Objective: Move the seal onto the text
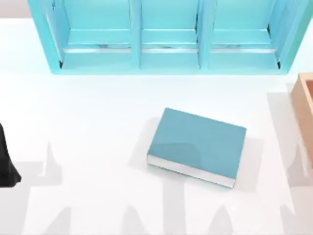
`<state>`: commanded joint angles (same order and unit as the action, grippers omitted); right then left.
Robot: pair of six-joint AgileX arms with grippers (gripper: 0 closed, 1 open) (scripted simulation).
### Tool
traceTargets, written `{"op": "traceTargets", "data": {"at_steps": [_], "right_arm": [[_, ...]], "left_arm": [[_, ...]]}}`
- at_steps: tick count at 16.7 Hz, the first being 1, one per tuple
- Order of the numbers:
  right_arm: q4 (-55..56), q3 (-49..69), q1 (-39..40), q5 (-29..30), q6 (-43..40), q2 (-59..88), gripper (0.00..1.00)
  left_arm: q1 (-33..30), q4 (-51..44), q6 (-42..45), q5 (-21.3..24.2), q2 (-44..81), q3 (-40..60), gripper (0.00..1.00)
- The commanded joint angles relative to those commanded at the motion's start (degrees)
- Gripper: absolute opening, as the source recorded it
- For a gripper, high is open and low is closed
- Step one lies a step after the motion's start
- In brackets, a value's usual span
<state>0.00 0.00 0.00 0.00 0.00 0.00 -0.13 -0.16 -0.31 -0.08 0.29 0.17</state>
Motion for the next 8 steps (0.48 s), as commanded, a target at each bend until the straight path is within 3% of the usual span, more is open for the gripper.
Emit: {"op": "traceTargets", "data": {"at_steps": [8], "right_arm": [[-1.6,1.8,-0.4,0.1,-0.4,1.8,1.00]], "left_arm": [[0.1,0.2,0.3,0.1,-0.3,-0.2,1.00]]}}
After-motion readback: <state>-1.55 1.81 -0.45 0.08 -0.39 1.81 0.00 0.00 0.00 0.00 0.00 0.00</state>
